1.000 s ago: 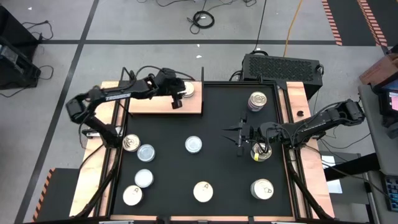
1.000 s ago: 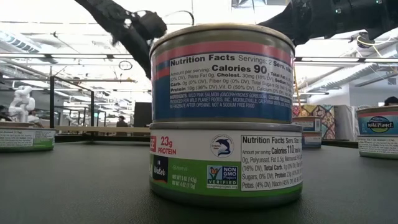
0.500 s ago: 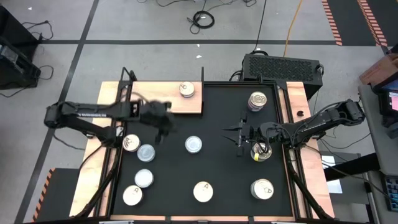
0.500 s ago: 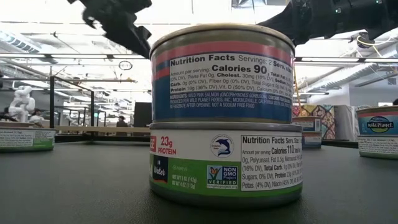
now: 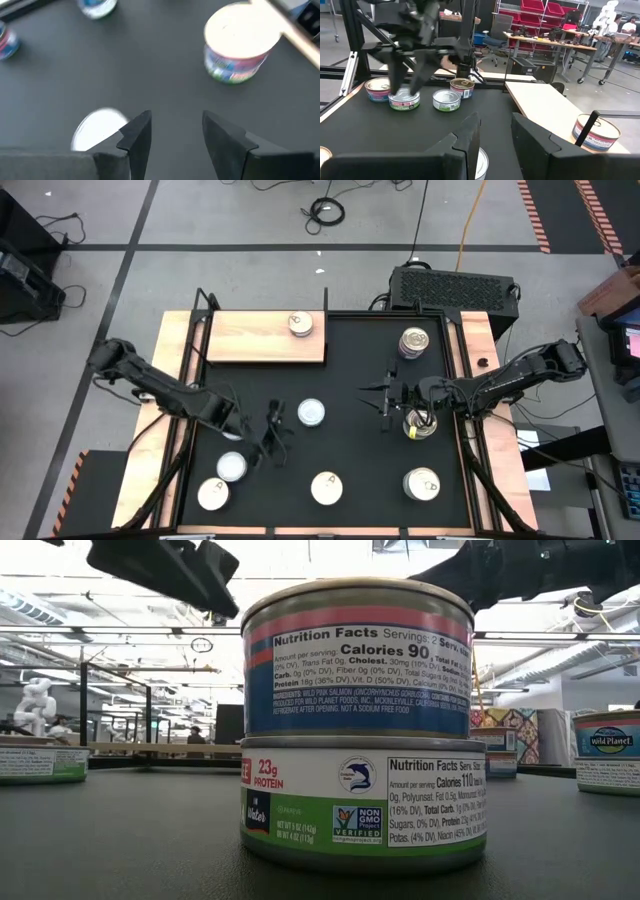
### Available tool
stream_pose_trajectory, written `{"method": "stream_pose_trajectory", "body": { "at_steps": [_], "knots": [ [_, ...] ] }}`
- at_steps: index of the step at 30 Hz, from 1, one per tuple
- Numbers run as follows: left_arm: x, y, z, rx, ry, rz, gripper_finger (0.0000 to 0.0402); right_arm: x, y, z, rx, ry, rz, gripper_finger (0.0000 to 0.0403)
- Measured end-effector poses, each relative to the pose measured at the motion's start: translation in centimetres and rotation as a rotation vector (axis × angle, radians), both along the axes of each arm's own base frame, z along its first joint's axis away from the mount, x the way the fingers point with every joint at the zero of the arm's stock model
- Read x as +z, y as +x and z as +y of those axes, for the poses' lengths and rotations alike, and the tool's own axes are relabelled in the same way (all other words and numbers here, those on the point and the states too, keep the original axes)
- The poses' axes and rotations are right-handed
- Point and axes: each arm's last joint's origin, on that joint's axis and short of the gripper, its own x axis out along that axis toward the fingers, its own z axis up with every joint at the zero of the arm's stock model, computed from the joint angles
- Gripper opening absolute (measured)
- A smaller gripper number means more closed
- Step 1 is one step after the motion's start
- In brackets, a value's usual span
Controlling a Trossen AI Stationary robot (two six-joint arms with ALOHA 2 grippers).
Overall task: Stack canned seafood by type on shelf
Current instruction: Put the blue-pink tuna can on the shelf
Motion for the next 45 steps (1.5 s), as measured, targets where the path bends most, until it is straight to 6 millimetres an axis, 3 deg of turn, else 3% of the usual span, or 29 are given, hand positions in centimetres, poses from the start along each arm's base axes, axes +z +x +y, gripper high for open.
{"method": "stream_pose_trajectory", "body": {
  "at_steps": [6, 15, 25, 36, 45],
  "knots": [
    [0.0, 0.8, -2.6, -0.114, -0.023, -0.085, 0.0176, 0.2, -0.1, 0.5, 0.025, 0.005, -0.022, 0.0105],
    [1.4, 1.3, -6.0, -0.317, 0.087, -0.182, 0.0176, 0.4, -0.1, 0.7, 0.028, 0.066, -0.045, 0.0105],
    [-2.4, 4.4, -8.8, -0.509, 0.212, -0.111, 0.0176, 0.4, -0.3, 1.6, 0.085, 0.141, -0.048, 0.0105],
    [-4.6, 7.1, -9.2, -0.562, 0.252, -0.083, 0.0176, 0.4, -0.3, 1.8, 0.094, 0.141, -0.052, 0.0105],
    [-5.5, 7.2, -8.3, -0.585, 0.301, -0.01, 0.0176, 0.4, -0.3, 1.8, 0.093, 0.138, -0.052, 0.0105]
  ]
}}
